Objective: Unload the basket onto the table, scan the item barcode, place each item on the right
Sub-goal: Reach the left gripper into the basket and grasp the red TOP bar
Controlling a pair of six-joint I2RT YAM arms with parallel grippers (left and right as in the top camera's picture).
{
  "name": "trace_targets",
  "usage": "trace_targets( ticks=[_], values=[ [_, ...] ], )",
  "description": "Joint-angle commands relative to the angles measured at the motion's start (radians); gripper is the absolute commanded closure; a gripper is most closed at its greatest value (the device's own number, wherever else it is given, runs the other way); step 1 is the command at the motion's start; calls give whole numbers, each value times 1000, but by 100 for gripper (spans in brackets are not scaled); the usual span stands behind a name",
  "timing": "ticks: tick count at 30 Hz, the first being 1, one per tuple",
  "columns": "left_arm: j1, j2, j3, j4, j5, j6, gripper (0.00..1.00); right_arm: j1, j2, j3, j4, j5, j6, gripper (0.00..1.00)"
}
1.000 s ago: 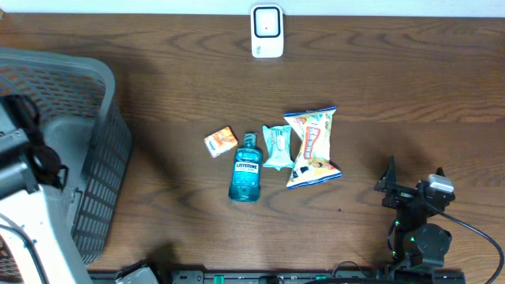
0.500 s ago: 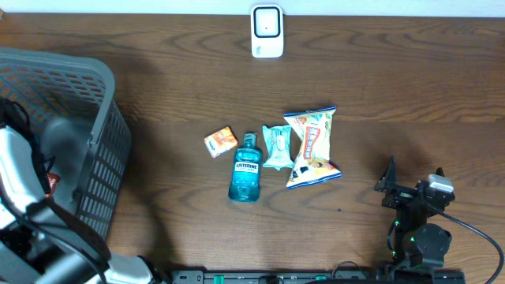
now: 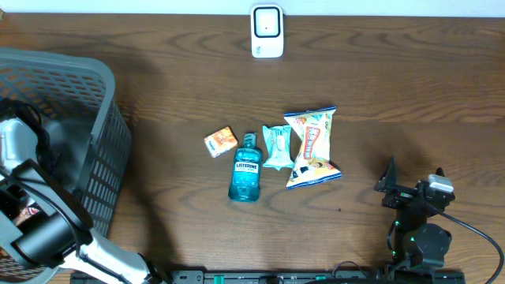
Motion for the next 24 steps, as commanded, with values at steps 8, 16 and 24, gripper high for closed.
trace_targets(
  ticks=[8,16,24],
  values=[
    [4,98,-16,21,-45,-6,2,-8,-5,-1,-4,12,14,1],
    [4,112,-143,116,-33,-9,2,-8,-5,-1,-4,12,14,1],
    [4,112,-362,285,100,-9,43,-8,-5,-1,-4,12,14,1]
  ],
)
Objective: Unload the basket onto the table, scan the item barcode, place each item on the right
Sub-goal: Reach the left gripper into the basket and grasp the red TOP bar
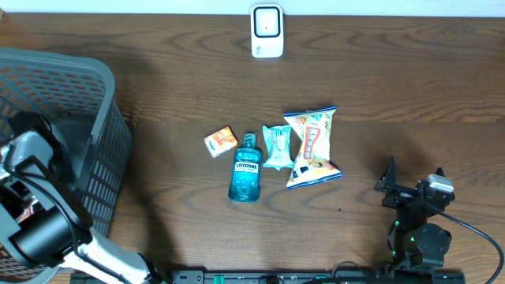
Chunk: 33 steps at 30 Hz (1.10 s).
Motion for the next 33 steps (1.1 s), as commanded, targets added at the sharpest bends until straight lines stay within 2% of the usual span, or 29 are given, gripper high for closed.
trace_targets(
  ticks=[1,4,5,9,18,28,33],
  values=[
    [6,103,-174,7,232,39,51,-8,-5,-1,-3,12,14,0],
    [3,103,-209,25,241,47,88,-8,-5,-1,-3,12,14,1],
    [2,103,-211,25,241,68,92,-8,-5,-1,-3,12,14,1],
    [2,74,-204,25,241,170,92,-8,-5,-1,-3,12,14,1],
    [2,-278,-201,24,284,377,93,-8,-5,-1,-3,12,14,1],
    [2,-824,-201,-2,355,401,93,-8,-5,-1,-3,12,14,1],
    [2,-1035,-201,33,476,411,93,-8,-5,-1,-3,12,14,1]
  ],
)
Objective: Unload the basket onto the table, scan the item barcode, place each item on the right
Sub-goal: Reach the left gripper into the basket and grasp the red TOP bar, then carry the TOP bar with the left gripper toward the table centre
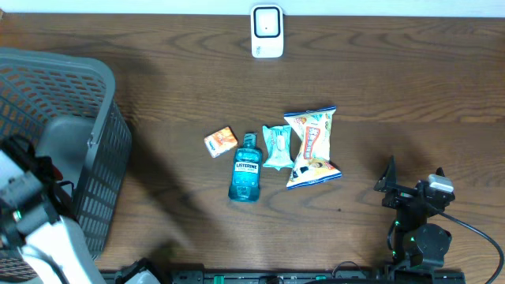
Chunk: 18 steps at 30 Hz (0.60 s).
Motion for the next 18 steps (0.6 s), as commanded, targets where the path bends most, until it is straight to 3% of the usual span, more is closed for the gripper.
trace_targets(
  ticks=[1,4,6,12,18],
  values=[
    [0,-140,8,29,137,28,93,-8,-5,-1,-4,12,14,1],
    [0,-257,8,108,307,51,93,-8,-5,-1,-4,12,14,1],
    [0,-330,8,216,532,105,93,-8,-5,-1,-4,12,14,1],
    [0,-374,8,428,988,158,93,-8,-5,-1,-4,12,14,1],
    [-74,-371,8,485,1260,312,93,-8,-5,-1,-4,12,14,1]
  ],
)
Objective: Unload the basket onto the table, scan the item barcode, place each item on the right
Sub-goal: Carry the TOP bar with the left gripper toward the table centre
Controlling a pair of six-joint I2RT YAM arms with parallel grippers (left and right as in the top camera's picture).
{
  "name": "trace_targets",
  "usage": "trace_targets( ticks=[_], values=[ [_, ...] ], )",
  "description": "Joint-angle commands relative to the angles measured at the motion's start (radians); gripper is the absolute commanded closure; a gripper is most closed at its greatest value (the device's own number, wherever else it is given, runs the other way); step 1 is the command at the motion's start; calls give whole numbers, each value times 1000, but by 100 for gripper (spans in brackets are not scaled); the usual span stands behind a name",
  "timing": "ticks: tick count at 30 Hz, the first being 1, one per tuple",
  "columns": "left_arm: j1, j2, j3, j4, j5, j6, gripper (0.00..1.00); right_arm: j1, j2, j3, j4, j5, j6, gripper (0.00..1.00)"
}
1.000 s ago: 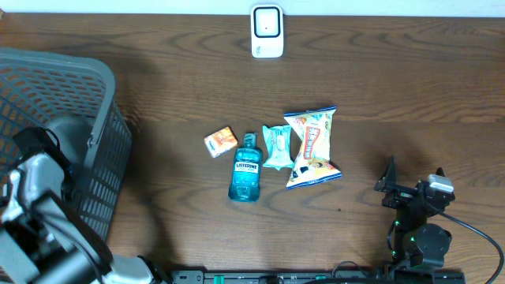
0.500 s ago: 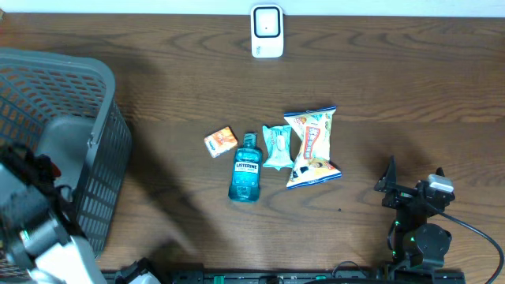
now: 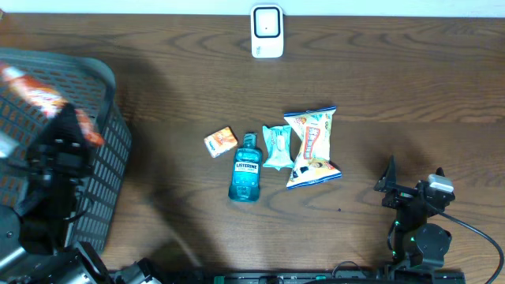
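Note:
An orange packet, blurred and close under the camera, hangs above the grey basket at the far left. My left gripper is raised there and looks shut on the packet's lower end. The white barcode scanner stands at the table's far edge, centre. My right gripper rests folded near the front right; its fingers are too unclear to tell whether it is open or shut.
In the middle of the table lie a small orange box, a blue Listerine bottle, a teal sachet and a snack bag. The basket fills the left edge.
My left arm was low at the basket's near corner with no item showing. It is now raised high over the basket with an orange packet in its gripper. The right arm has not moved.
My left arm reached down inside the basket at the first two moments, its gripper hidden among the contents. Then it sat at the basket's near corner. Now it is lifted above the basket holding an orange packet. The table items and the right arm stayed put.

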Motion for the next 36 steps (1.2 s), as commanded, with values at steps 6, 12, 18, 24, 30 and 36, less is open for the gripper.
trace_targets(
  ticks=[6,12,18,24,30,36],
  values=[
    [-219,2,6,4,337,298,93,-8,-5,-1,-3,11,14,1],
    [-401,31,6,-66,337,425,93,-8,-5,-1,-3,11,14,1],
    [-618,156,6,-173,254,546,93,-8,-5,-1,-3,11,14,1],
    [-819,336,6,-195,132,600,93,-8,-5,-1,-3,11,14,1],
    [-980,517,6,-193,-96,592,93,-8,-5,-1,-3,11,14,1],
    [-1081,666,6,-175,-344,415,93,-8,-5,-1,-3,11,14,1]
  ],
)
